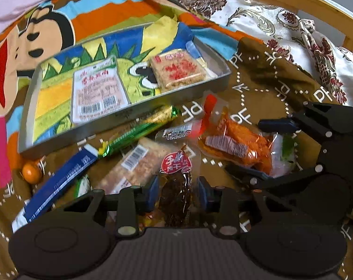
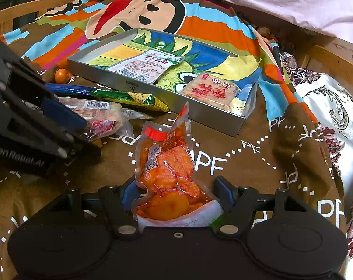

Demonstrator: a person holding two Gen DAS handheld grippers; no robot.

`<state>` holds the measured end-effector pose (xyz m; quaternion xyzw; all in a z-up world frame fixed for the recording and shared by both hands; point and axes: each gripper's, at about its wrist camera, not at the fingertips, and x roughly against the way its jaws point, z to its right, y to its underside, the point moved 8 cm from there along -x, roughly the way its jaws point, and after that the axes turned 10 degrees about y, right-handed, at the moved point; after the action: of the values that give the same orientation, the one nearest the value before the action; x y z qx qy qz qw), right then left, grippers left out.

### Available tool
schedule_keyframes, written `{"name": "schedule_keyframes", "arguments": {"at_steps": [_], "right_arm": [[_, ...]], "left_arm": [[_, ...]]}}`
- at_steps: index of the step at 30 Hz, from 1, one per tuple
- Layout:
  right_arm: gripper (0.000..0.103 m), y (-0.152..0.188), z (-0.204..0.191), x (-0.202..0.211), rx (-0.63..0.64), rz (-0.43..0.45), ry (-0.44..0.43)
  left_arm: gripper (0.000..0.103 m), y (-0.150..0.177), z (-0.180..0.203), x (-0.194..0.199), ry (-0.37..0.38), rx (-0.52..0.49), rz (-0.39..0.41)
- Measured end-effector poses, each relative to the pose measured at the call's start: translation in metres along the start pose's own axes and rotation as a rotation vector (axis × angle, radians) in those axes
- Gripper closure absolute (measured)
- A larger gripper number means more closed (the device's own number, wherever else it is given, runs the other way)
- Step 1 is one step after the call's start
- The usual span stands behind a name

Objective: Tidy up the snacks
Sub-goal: 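Close the left tool on the dark meat packet while the right tool holds the orange bag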

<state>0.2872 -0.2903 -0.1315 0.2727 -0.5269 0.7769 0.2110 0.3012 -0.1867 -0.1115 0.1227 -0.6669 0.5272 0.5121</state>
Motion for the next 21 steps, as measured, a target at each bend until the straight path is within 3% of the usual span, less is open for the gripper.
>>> {"name": "schedule_keyframes", "arguments": {"at_steps": [5,11,21], "right_arm": [[0.032,0.000,0.000,0.000,-0.001,0.000,-0.001],[0.030,0.002,0.001,-0.001,0.001,0.005,-0.010],[0.035,0.000,-0.002,0.004,0.029,0.019,0.007]], "left_arm": [[0.063,0.003,0.003,-0.002,-0.015,-0.012,-0.001],[0.055,0.005,-0.003,-0.013,-0.033,0.011,-0.022],[0.056,0.008,-0.002,-0.011,-0.071,0.015,-0.002]]}}
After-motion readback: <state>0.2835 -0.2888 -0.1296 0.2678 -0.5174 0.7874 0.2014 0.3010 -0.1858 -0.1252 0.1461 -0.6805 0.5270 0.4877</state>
